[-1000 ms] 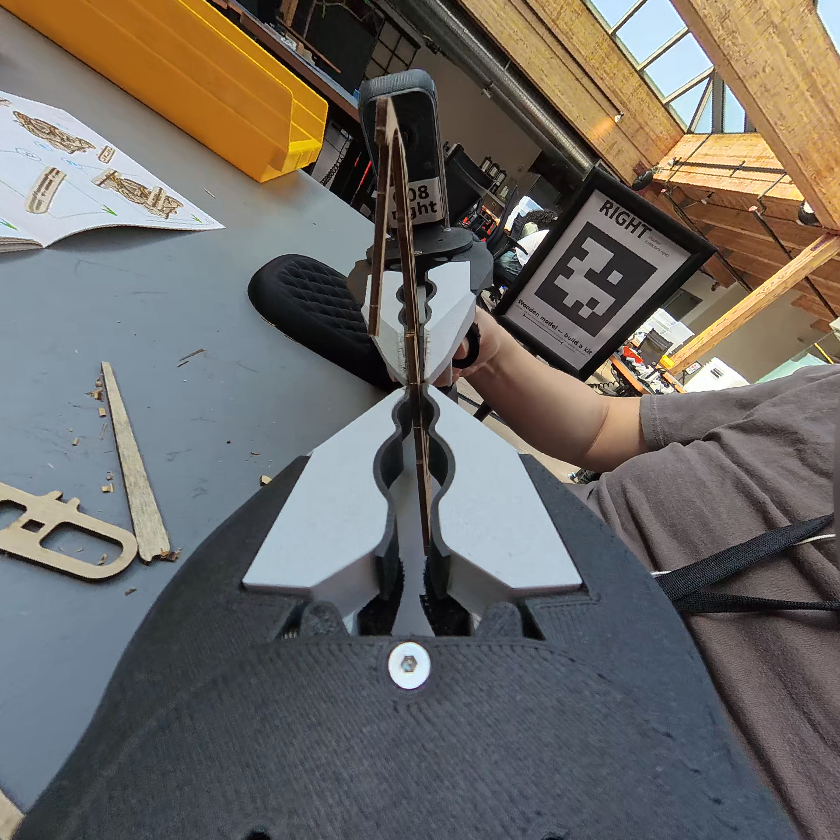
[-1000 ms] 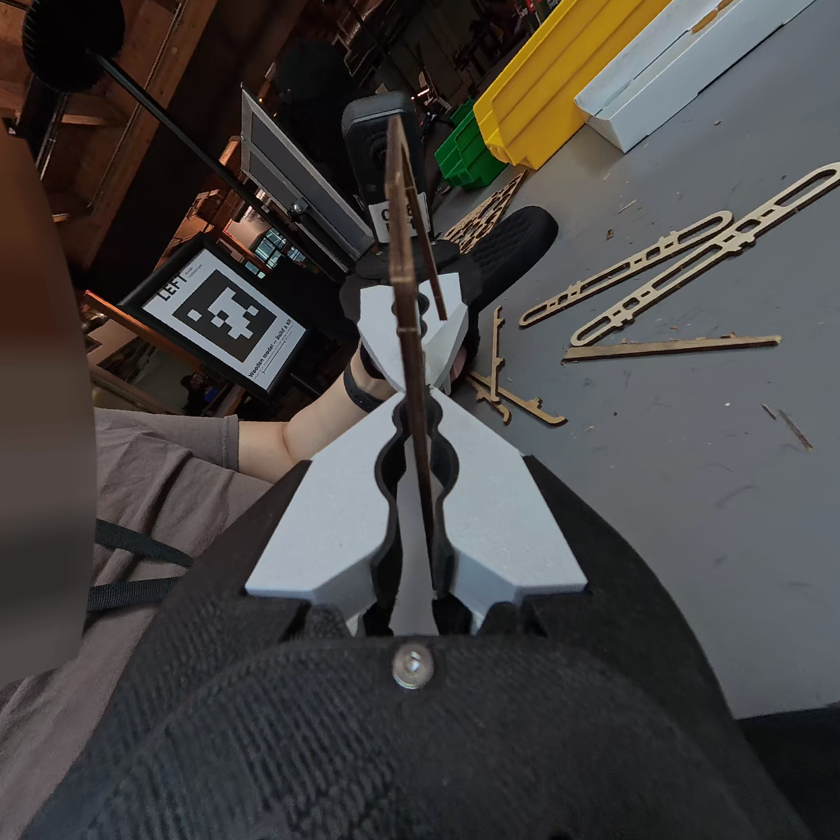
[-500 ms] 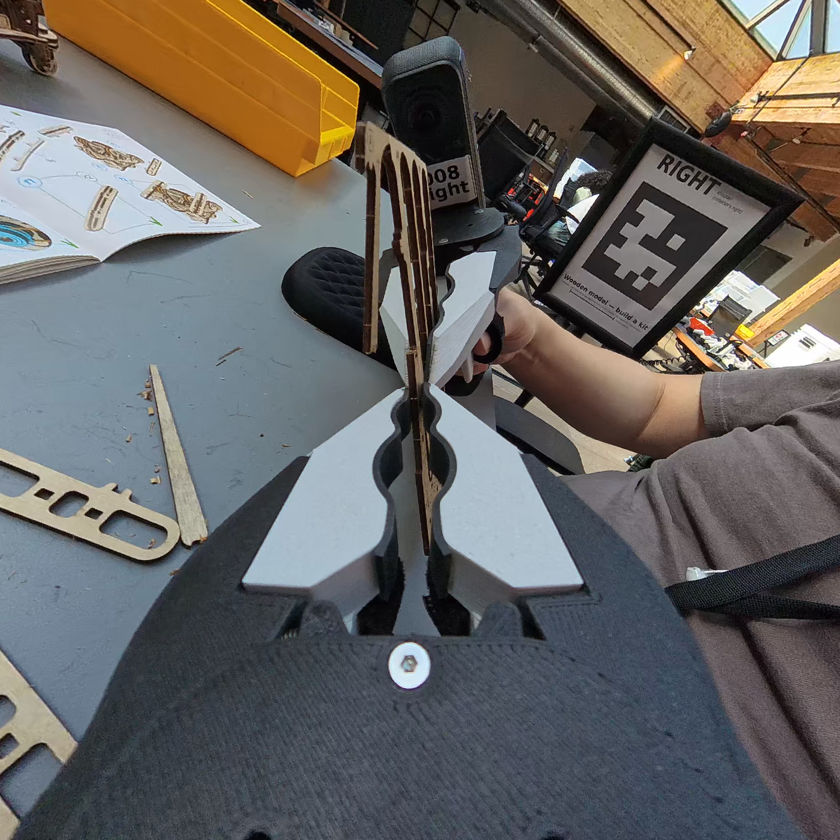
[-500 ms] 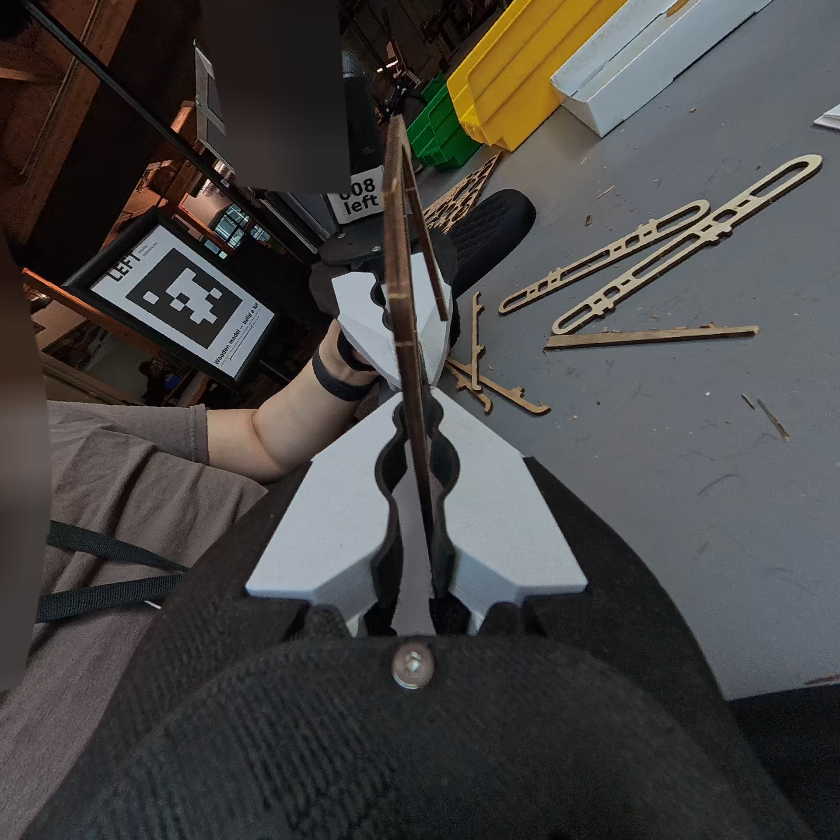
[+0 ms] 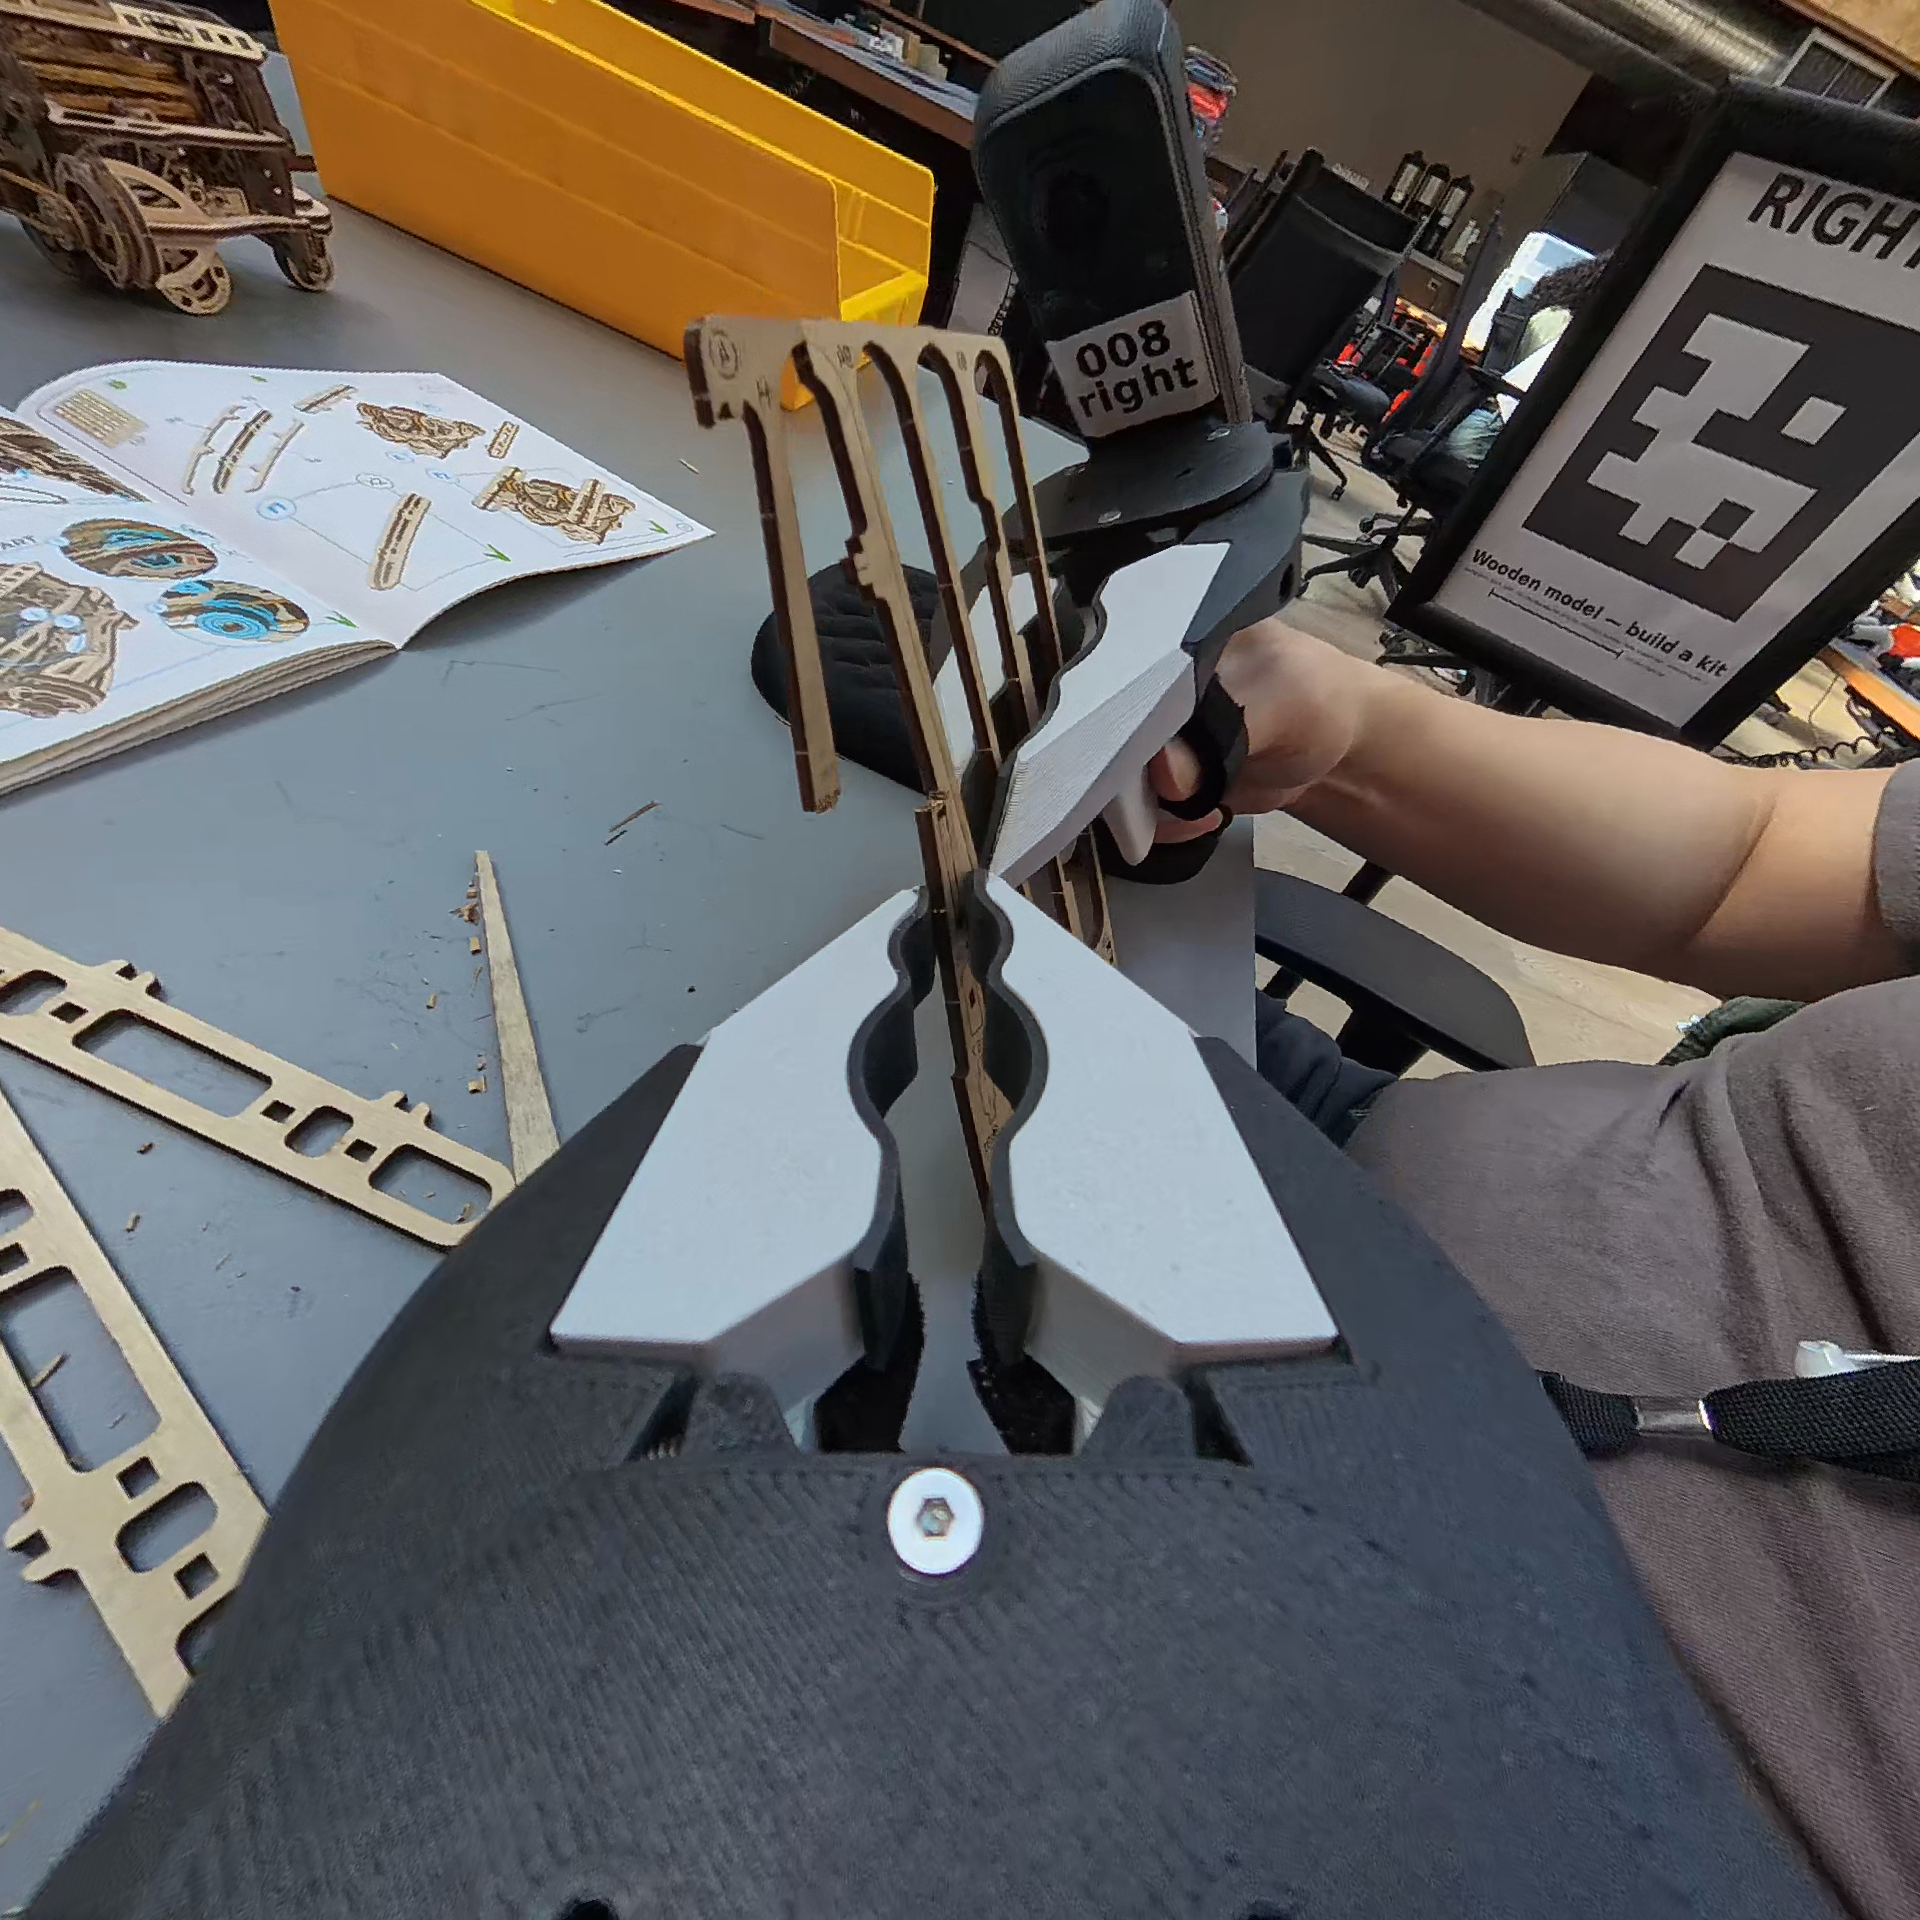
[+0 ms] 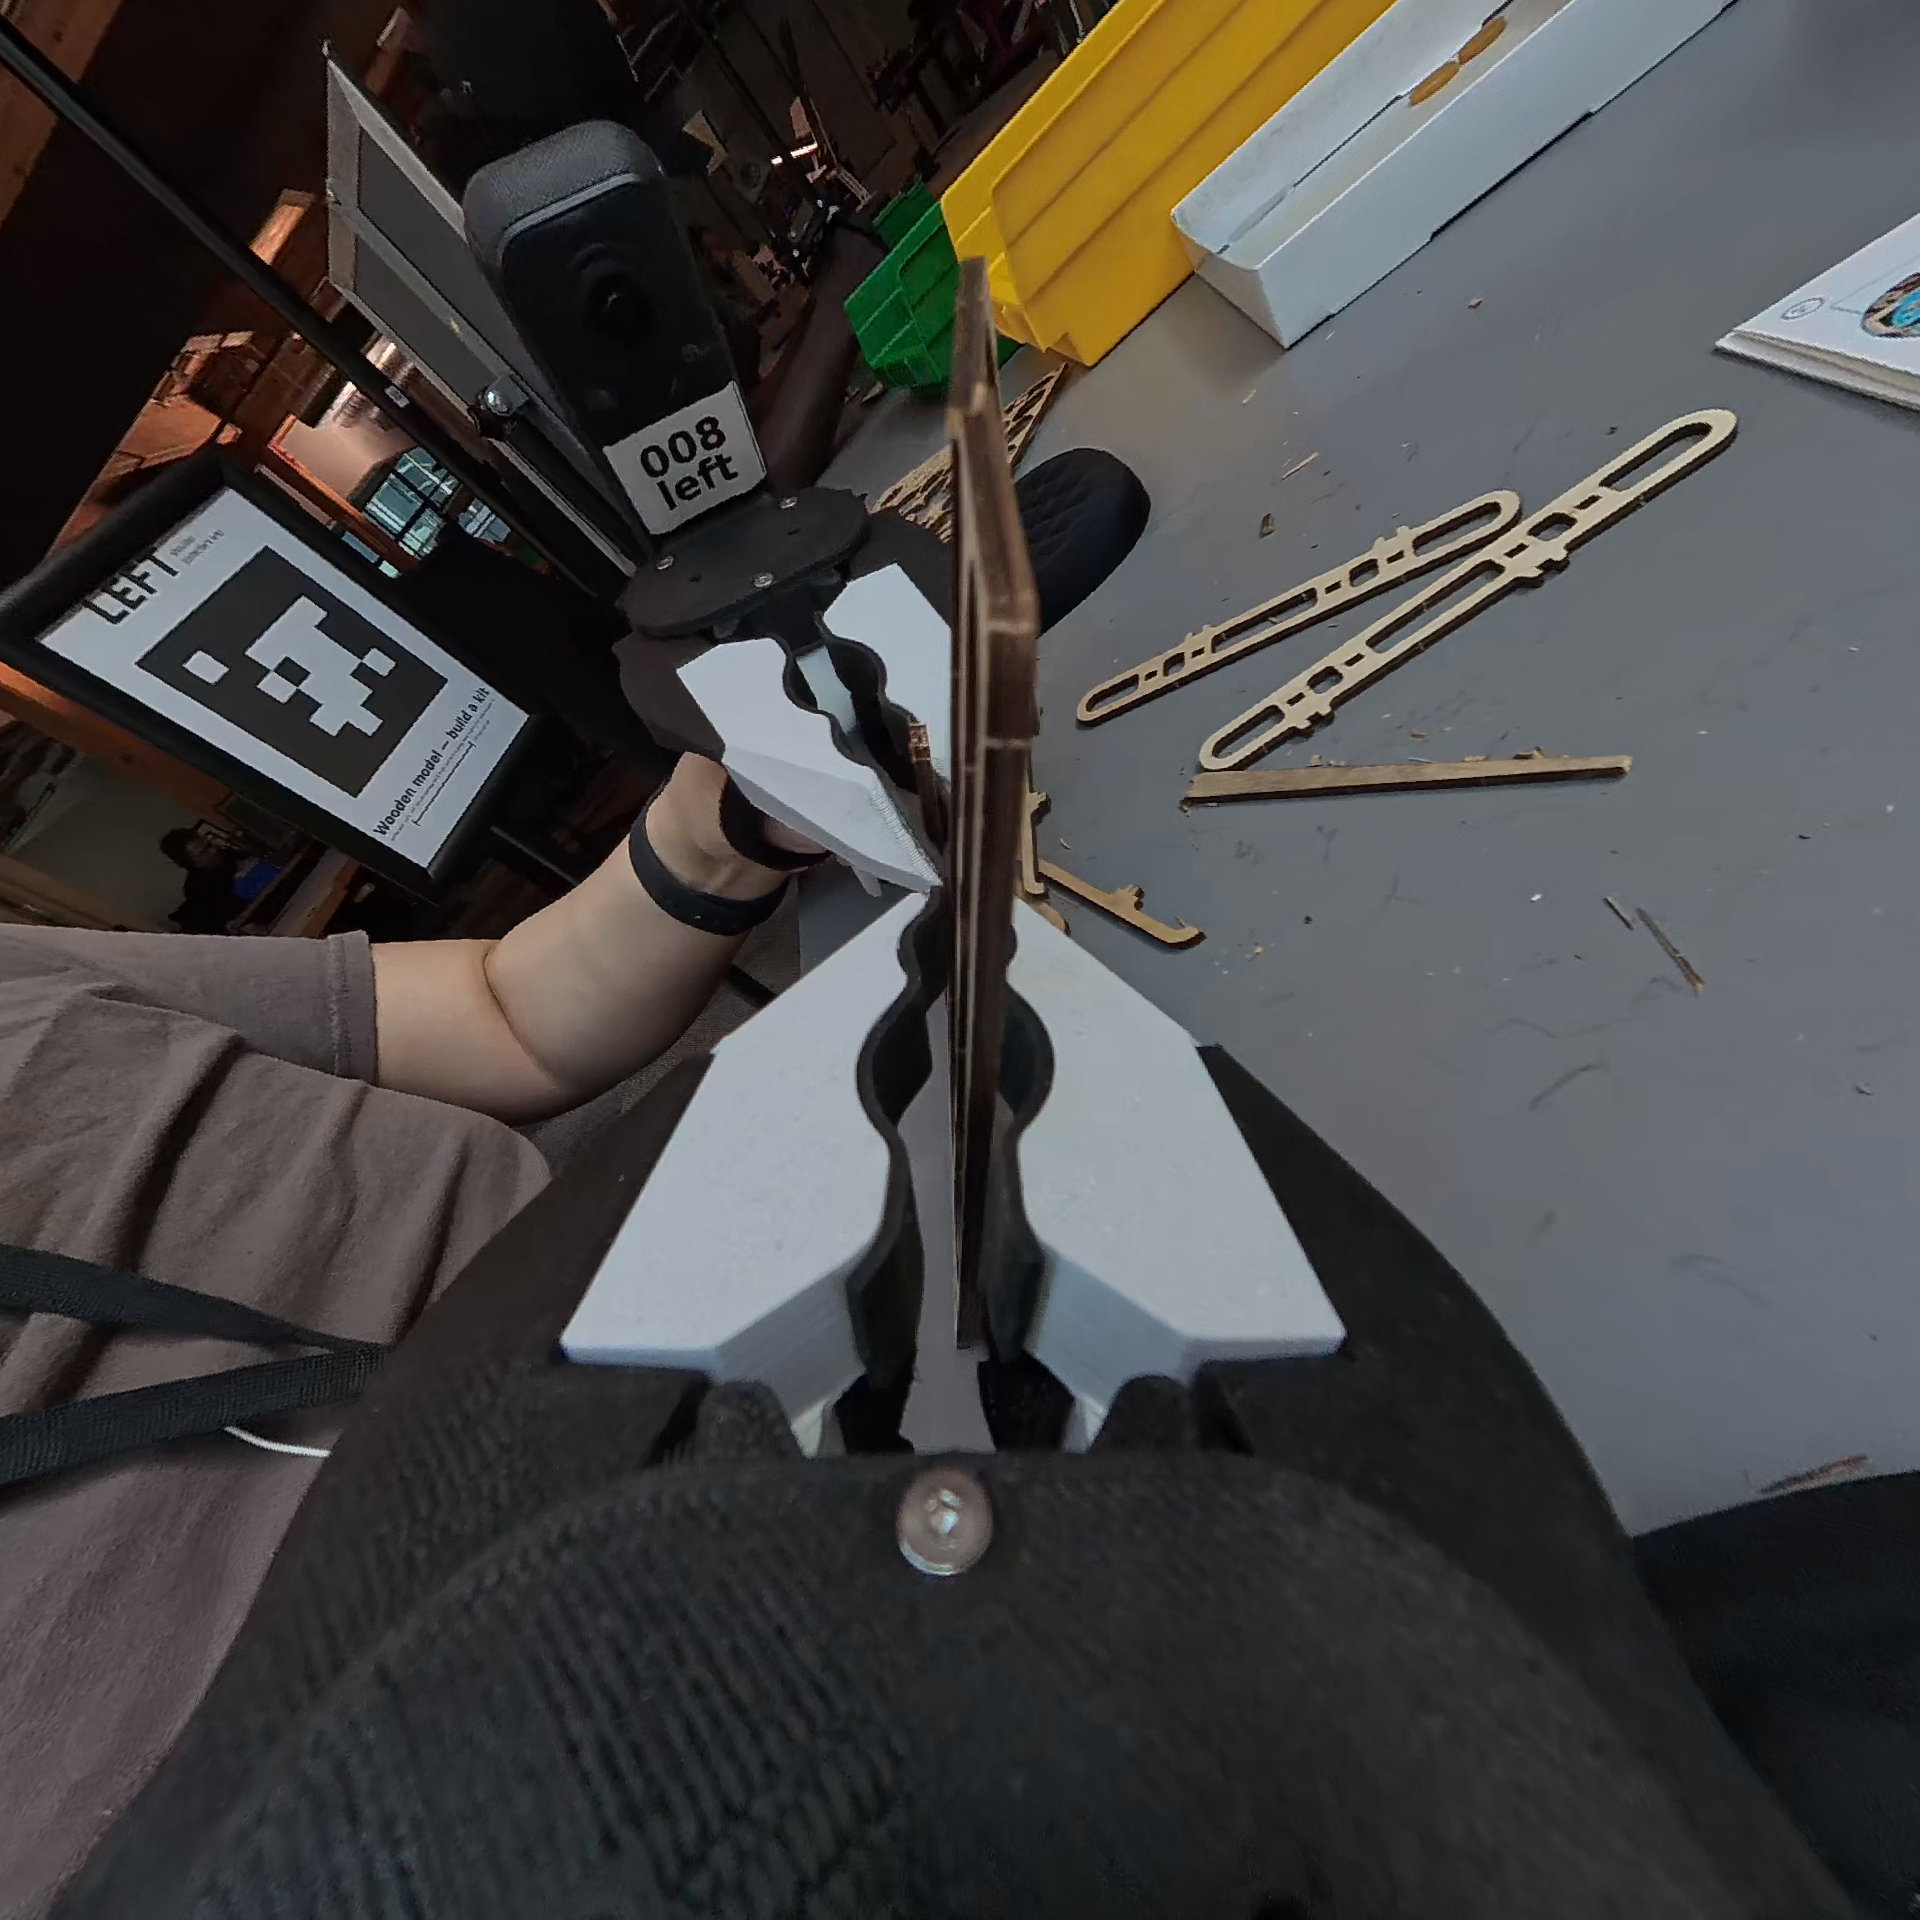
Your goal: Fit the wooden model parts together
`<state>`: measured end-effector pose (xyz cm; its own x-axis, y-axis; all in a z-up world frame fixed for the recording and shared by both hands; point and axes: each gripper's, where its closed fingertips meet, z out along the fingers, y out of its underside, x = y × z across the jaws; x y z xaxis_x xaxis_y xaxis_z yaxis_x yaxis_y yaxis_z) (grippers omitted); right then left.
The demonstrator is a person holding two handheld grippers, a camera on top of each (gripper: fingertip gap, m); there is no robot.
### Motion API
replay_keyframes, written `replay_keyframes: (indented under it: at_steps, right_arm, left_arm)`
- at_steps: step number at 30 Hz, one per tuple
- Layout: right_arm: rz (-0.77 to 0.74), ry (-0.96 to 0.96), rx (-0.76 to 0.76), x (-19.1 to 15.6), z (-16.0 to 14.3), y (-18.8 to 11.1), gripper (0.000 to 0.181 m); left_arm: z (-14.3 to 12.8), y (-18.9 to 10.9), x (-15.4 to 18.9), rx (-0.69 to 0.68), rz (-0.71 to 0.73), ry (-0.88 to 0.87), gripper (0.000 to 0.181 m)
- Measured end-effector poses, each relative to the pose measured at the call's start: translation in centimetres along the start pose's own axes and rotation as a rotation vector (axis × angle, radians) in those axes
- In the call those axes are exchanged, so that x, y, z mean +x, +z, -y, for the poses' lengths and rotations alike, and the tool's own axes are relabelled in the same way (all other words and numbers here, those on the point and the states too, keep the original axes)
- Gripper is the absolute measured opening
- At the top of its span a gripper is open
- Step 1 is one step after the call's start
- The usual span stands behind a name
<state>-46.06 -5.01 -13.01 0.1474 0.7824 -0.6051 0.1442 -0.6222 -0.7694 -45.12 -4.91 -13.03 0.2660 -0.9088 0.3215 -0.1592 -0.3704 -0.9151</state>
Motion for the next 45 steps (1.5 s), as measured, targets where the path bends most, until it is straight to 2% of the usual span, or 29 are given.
replay_keyframes:
  at_steps: [6, 9, 11, 16, 20, 27, 30, 45]
  right_arm:
    - [-0.018, -0.015, 0.016, 0.1, 0.2, -0.1, 0.000]
    - [0.030, 0.009, 0.025, -0.3, 0.3, -0.2, 0.000]
    - [0.034, 0.047, 0.032, 0.0, 0.5, -0.2, 0.000]
    - [0.041, 0.105, 0.099, 0.5, 1.4, -1.0, 0.000]
    - [0.013, 0.103, 0.067, 0.8, 1.0, -0.6, 0.000]
    - [0.049, 0.090, 0.103, 0.3, 1.4, -1.0, 0.000]
    - [0.055, 0.083, 0.105, 0.1, 1.4, -1.0, 0.000]
    - [0.074, 0.061, 0.129, -0.3, 1.7, -1.3, 0.000]
  left_arm:
    - [0.2, 0.1, -0.1, 0.014, 0.012, -0.003, 0.003]
    - [0.6, -0.1, 0.3, 0.046, -0.058, -0.076, 0.002]
    - [0.9, -0.1, -0.2, 0.067, -0.053, -0.130, 0.003]
    - [3.4, -2.2, -0.1, 0.189, -0.010, -0.131, 0.001]
    - [3.9, -2.7, 0.9, 0.128, 0.048, -0.056, 0.000]
    - [2.2, -0.5, 1.1, 0.006, 0.091, 0.055, 0.006]
    - [1.6, 0.2, 0.6, -0.020, 0.130, 0.115, 0.003]
    - [2.5, -0.1, 0.6, 0.066, 0.149, 0.129, 0.000]
